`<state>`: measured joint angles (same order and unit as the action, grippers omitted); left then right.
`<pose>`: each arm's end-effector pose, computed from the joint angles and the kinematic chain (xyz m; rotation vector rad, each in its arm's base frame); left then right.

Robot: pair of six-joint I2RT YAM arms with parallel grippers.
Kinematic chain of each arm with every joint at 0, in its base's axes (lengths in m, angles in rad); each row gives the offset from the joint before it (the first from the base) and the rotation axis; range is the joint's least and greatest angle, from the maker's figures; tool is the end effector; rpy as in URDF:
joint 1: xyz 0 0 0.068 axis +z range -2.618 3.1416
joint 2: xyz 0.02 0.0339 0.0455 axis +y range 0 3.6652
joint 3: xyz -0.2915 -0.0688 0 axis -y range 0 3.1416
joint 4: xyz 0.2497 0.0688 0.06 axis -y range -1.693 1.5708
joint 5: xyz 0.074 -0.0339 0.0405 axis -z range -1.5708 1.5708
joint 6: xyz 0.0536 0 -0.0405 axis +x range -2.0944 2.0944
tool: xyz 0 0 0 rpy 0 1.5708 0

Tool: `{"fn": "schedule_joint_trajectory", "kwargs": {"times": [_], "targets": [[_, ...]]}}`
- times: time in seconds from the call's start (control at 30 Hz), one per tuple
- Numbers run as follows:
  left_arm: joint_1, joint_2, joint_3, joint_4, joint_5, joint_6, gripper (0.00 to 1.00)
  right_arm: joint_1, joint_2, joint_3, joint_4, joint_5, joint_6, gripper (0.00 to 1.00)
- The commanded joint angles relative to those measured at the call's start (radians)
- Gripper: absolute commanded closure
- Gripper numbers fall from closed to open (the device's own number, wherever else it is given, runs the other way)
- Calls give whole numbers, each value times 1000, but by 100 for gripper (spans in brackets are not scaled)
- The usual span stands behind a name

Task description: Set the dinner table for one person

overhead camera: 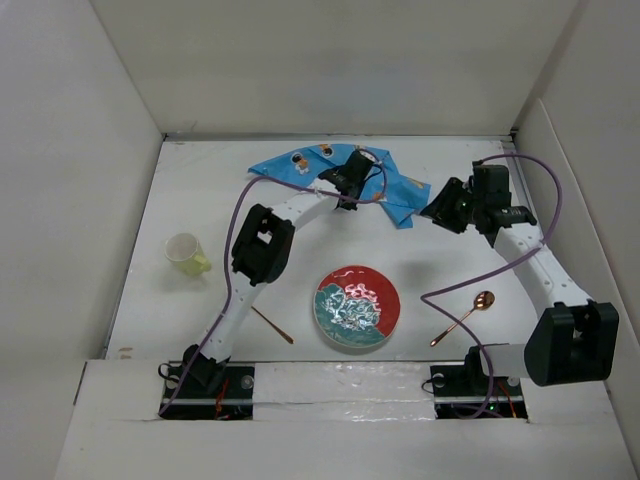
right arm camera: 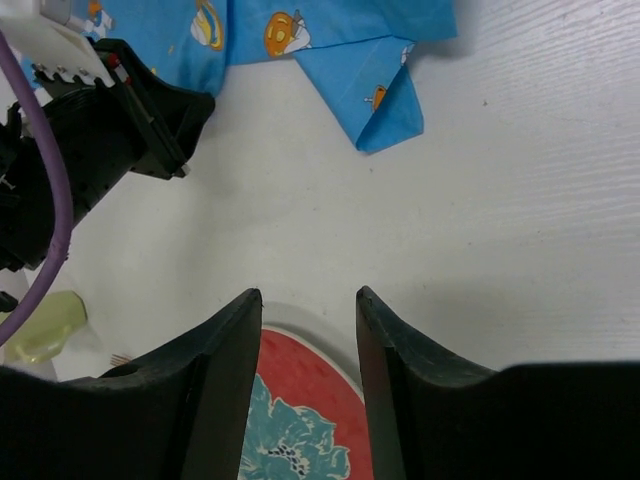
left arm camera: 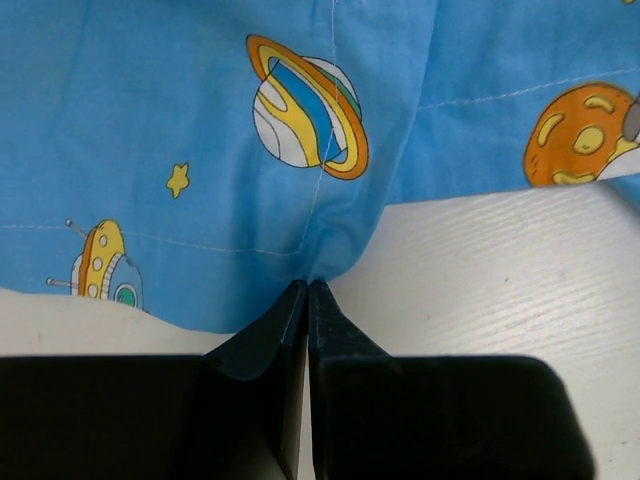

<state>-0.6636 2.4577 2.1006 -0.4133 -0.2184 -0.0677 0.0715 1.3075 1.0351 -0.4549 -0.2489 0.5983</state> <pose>0.4731 -0.3552 0.1786 0.5779 2.2480 -0.1133 0.2932 0.0342 0.3018 0.4843 2.3024 0.6240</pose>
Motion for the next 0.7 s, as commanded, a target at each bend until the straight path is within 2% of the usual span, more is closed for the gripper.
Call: {"fn": "schedule_joint_trajectory", "kwargs": {"times": [0.0, 0.17, 0.23, 0.33, 0.57, 0.67], "targets": [[9, -152, -10, -64, -62, 8, 100, -16, 24, 16, 45, -16, -22, 50], [9, -375, -22, -56, -78, -3, 100, -16, 58, 26, 65, -1, -9, 46], [9, -428, -21, -62, -78, -6, 100, -16, 70, 29, 73, 0, 12, 38], [9, -526, -13, -74, -91, -14, 100, -16, 105, 31, 94, -4, 43, 33], [39, -710, 21, -84, -76, -47, 100, -16, 128, 33, 133, -29, 70, 31], [85, -747, 16, -82, -58, -58, 100, -7, 145, 28, 145, -24, 72, 31]]}}
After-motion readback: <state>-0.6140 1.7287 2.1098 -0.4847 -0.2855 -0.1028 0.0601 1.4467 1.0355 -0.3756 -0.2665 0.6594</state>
